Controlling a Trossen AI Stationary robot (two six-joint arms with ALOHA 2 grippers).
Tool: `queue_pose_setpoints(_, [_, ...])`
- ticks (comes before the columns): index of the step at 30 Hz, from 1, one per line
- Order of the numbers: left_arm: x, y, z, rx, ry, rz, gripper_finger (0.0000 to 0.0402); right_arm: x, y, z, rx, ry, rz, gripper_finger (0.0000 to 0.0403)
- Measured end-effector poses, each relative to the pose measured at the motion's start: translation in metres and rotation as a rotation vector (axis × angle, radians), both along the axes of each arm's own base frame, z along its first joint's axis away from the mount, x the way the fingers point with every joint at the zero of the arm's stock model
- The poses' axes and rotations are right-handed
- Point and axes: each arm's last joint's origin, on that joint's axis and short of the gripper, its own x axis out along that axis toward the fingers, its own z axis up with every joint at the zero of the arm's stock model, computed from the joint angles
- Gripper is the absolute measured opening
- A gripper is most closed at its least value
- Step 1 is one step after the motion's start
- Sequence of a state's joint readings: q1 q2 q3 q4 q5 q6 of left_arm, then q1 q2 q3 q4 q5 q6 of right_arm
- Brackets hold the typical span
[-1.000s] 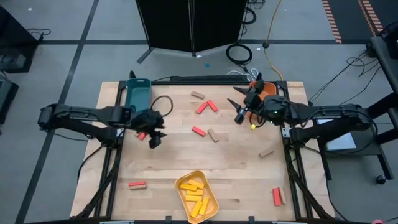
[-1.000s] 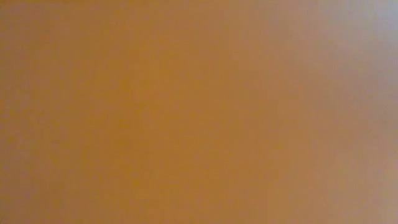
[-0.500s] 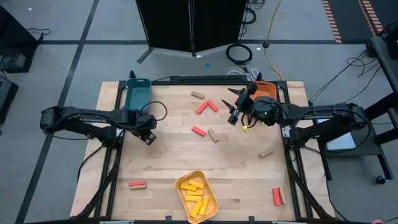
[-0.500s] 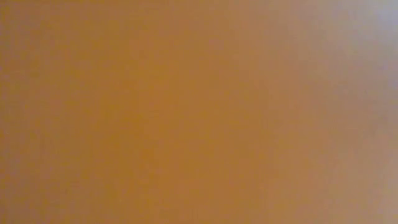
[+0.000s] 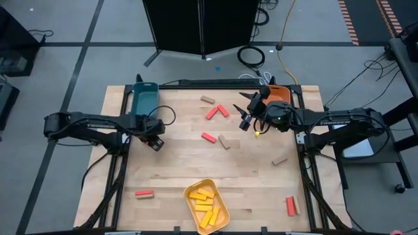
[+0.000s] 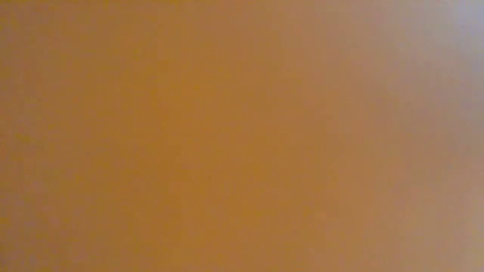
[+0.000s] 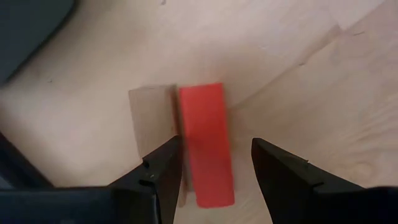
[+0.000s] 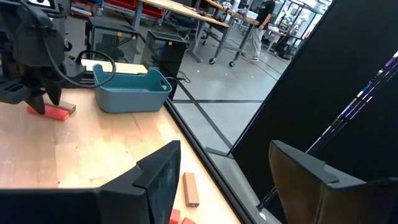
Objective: Sort blocks
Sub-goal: Put the red block into the orange bin
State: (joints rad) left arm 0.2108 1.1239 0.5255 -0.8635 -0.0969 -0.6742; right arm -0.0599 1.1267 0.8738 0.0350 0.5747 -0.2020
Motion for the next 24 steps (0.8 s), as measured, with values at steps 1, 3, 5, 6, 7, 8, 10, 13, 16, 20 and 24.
queue_pose_setpoints(1, [-0.001, 0.000, -0.001, -0.003, 0.009, 0.000, 0.0187, 0.000, 0.000, 0.000, 0.000, 0.000, 0.000, 0.0208])
queue_pose_setpoints(3, [-0.001, 0.000, -0.005, -0.010, 0.018, 0.000, 0.0187, 0.000, -0.001, 0.000, -0.002, 0.001, -0.002, 0.0208])
queue_pose_setpoints(5, [0.000, -0.001, -0.009, -0.034, 0.011, -0.003, 0.0187, 0.000, -0.001, 0.000, -0.007, 0.005, -0.003, 0.0208])
queue_pose_setpoints(6, [0.000, -0.001, -0.011, -0.040, 0.012, -0.005, 0.0187, 0.000, -0.002, 0.000, -0.008, 0.006, -0.005, 0.0208])
queue_pose_setpoints(7, [0.000, -0.001, -0.012, -0.042, 0.014, -0.005, 0.0187, 0.000, -0.003, 0.000, -0.009, 0.006, -0.008, 0.0208])
queue_pose_setpoints(8, [0.000, -0.001, -0.015, -0.044, 0.023, -0.005, 0.0187, 0.000, -0.003, 0.000, -0.009, 0.006, -0.010, 0.0208])
queue_pose_setpoints(10, [-0.001, -0.001, -0.018, -0.051, 0.049, -0.004, 0.0187, 0.000, -0.003, 0.000, -0.009, 0.005, -0.011, 0.0208])
queue_pose_setpoints(13, [0.001, -0.001, -0.021, -0.057, 0.067, -0.011, 0.0187, -0.001, -0.004, 0.000, -0.009, 0.004, -0.016, 0.0208])
queue_pose_setpoints(16, [0.003, -0.001, -0.023, -0.062, 0.081, -0.033, 0.0186, -0.001, -0.005, 0.000, -0.009, 0.004, -0.016, 0.0208])
queue_pose_setpoints(20, [0.005, -0.001, -0.025, -0.065, 0.085, -0.051, 0.0162, -0.001, -0.005, 0.000, -0.010, 0.004, -0.016, 0.0208])
queue_pose_setpoints(24, [0.005, -0.001, -0.024, -0.066, 0.074, -0.062, 0.0112, -0.001, -0.004, 0.000, -0.015, 0.008, -0.014, 0.0208])
